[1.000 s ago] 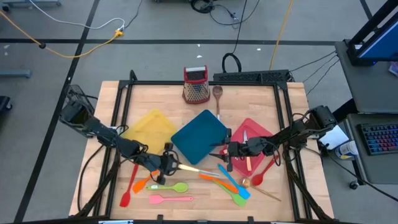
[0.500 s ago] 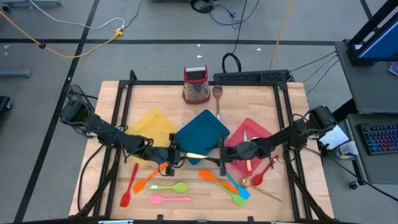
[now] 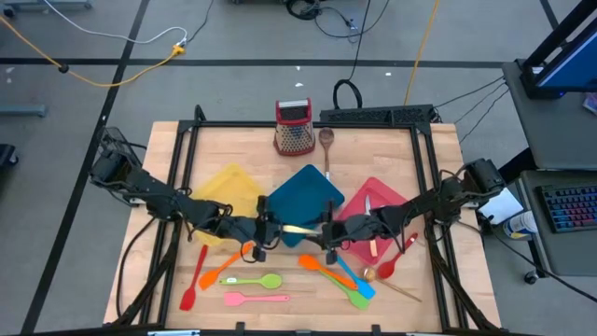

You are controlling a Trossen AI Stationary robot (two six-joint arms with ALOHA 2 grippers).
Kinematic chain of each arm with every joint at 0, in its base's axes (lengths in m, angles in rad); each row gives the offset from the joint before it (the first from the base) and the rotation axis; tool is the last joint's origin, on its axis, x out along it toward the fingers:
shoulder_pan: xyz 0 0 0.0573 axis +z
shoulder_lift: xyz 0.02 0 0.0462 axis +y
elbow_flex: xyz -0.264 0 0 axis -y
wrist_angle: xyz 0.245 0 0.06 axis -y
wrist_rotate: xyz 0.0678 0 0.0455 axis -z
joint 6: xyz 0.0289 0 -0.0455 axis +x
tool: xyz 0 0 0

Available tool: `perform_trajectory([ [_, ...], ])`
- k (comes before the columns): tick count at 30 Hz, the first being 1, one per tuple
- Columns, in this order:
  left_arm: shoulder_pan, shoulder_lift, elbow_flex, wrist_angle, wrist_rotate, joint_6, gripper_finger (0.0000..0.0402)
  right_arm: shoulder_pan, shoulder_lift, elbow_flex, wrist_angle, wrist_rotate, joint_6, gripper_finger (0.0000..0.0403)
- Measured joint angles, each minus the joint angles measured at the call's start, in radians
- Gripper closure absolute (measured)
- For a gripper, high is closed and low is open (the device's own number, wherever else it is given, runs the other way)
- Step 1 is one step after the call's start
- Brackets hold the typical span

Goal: Pick & Place Kitchen Items
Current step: Put the yellow table knife into the red bin

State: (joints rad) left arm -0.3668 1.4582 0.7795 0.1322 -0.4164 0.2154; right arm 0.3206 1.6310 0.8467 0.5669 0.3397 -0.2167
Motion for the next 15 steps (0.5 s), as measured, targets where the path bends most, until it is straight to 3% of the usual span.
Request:
perform_trajectory([
  [15,0.000,0.000,0.000,0.064,-0.003,0.027,0.0305,-0.001,0.000,0.000,-0.004,0.001,-0.003,0.0250],
])
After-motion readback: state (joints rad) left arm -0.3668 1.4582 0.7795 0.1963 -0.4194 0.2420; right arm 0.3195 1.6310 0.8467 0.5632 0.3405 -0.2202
